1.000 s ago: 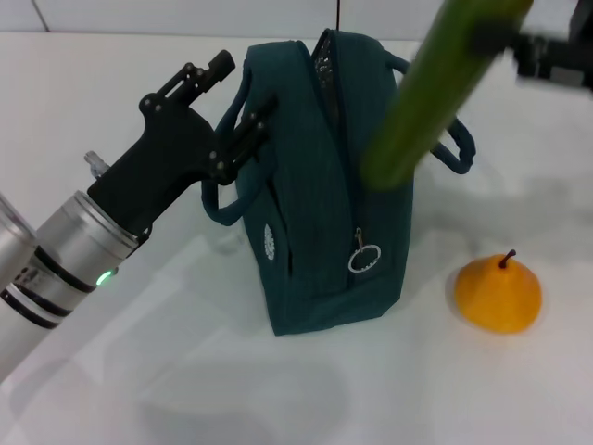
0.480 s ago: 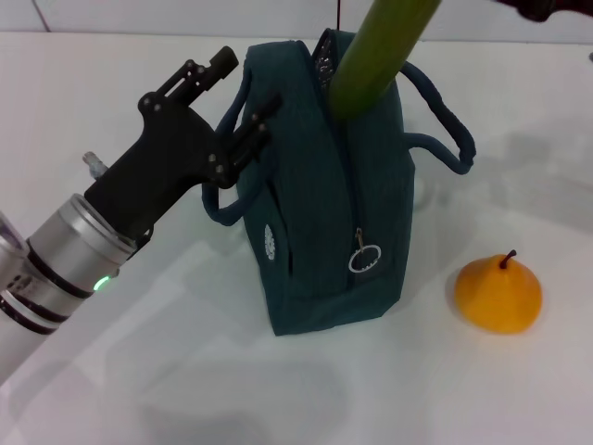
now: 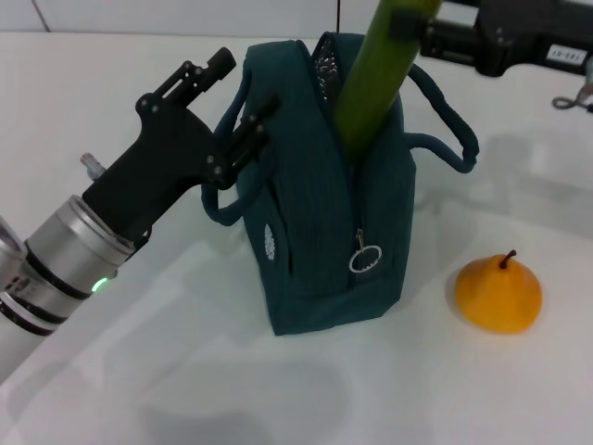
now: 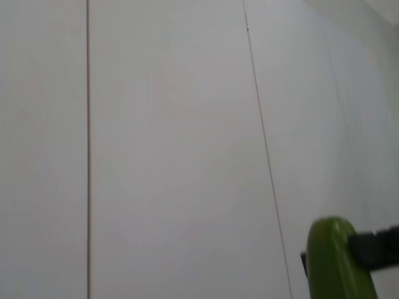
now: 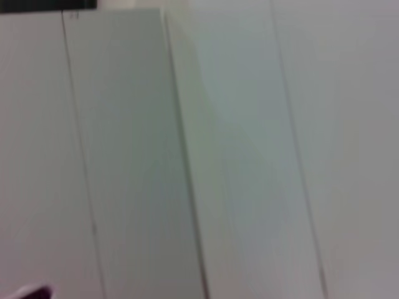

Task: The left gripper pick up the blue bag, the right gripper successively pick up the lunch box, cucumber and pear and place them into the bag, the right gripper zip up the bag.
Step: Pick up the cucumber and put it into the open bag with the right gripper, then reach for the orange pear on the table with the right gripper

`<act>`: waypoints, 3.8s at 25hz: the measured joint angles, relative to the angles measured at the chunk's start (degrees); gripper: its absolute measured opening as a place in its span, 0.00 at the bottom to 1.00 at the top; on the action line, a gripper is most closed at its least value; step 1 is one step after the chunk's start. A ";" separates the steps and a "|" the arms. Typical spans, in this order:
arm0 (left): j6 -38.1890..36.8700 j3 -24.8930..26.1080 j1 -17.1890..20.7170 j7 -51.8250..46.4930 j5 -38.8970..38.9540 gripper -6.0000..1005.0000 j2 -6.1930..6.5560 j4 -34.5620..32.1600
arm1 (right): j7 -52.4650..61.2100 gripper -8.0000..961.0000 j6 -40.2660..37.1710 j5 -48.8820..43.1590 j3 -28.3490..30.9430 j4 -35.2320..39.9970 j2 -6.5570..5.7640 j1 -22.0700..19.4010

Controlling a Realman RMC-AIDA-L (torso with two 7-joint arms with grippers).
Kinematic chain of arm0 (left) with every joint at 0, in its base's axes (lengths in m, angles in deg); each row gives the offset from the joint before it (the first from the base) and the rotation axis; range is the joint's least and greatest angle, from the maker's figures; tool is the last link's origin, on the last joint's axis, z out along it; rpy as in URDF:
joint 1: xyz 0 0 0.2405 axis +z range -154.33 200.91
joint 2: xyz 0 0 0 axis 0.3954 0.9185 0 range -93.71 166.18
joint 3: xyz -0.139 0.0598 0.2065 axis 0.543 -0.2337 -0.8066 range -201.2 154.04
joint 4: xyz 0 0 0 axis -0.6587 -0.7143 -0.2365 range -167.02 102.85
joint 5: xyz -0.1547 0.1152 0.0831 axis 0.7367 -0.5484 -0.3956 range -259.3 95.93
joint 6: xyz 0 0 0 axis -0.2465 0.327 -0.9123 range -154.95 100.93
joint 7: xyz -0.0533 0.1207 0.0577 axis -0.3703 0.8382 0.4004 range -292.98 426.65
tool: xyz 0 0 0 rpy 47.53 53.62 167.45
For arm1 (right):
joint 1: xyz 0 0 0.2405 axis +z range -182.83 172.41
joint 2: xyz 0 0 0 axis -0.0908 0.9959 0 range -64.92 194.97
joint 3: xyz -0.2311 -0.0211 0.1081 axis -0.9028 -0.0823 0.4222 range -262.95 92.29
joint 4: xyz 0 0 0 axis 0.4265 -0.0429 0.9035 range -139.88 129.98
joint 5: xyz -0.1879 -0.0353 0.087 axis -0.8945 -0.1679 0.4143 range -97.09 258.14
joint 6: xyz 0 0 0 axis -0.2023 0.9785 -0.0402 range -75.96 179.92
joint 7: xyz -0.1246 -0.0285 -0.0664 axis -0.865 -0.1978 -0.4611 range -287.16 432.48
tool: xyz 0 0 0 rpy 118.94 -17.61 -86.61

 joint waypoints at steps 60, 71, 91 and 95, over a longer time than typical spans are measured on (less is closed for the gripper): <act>11.99 0.14 3.31 -79.12 -26.16 0.55 2.20 -34.31 | -11.87 0.80 6.26 8.61 -8.34 8.06 0.01 -10.94; 12.49 -0.14 2.46 -80.52 -26.81 0.51 1.84 -35.05 | -12.67 0.78 6.40 8.61 -8.35 7.96 -0.01 -10.86; 13.40 0.35 3.19 -65.74 -24.10 0.21 1.07 -31.80 | -16.24 0.63 5.51 8.96 -8.26 5.28 0.07 -13.96; 13.41 0.35 3.30 -58.18 -20.35 0.07 0.97 -28.07 | -17.12 0.60 3.54 8.94 -7.56 5.03 -0.16 -16.03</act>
